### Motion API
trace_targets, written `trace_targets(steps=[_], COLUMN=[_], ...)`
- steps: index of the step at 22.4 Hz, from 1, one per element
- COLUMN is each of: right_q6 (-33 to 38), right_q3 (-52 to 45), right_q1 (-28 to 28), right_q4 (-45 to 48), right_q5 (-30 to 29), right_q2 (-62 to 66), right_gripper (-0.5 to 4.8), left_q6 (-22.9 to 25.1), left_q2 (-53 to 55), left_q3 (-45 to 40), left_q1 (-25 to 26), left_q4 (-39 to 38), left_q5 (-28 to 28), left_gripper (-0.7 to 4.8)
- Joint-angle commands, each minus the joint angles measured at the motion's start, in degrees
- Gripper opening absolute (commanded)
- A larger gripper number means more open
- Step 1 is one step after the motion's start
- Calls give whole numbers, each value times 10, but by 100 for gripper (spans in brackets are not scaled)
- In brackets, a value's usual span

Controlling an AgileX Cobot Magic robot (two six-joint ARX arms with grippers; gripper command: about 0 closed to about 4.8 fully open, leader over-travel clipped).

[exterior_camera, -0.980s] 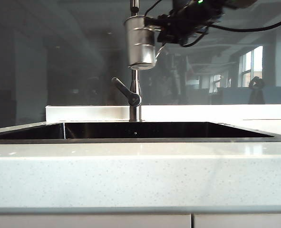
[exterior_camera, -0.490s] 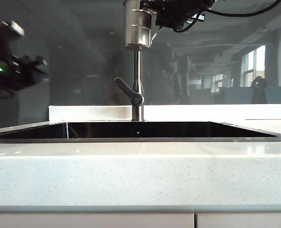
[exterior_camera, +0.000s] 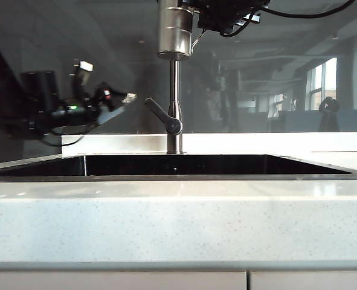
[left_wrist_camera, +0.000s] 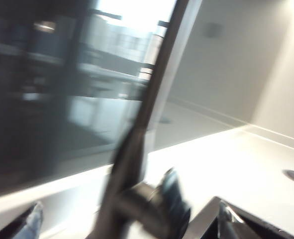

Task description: Pick up the mug next to the sink, go to the faucet to get some water, pour the water into the sink, and finally put the mug back to its place.

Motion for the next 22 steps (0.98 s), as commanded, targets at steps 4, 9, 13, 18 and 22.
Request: trace_targets(steps=[4, 9, 13, 18, 22], right_q6=[2, 2, 2, 2, 2], right_q3=[5, 5, 5, 5, 5], right_q1=[1, 1, 1, 1, 1], right_q4=[4, 3, 4, 5, 4], right_q5=[0, 1, 2, 3, 3], right_q2=[-7, -7, -7, -7, -7], right_gripper=[-1, -2, -1, -1, -1], left_q6=[50, 61, 59, 12, -12], left_q2=[24, 24, 23, 23, 23], left_q3=[88, 89, 89, 89, 89], left_q1=[-44, -56, -54, -54, -52], left_q4=[-76, -94, -78, -46, -28], left_q5=[12, 22, 79, 115, 153], left_gripper=[476, 466, 393, 358, 344])
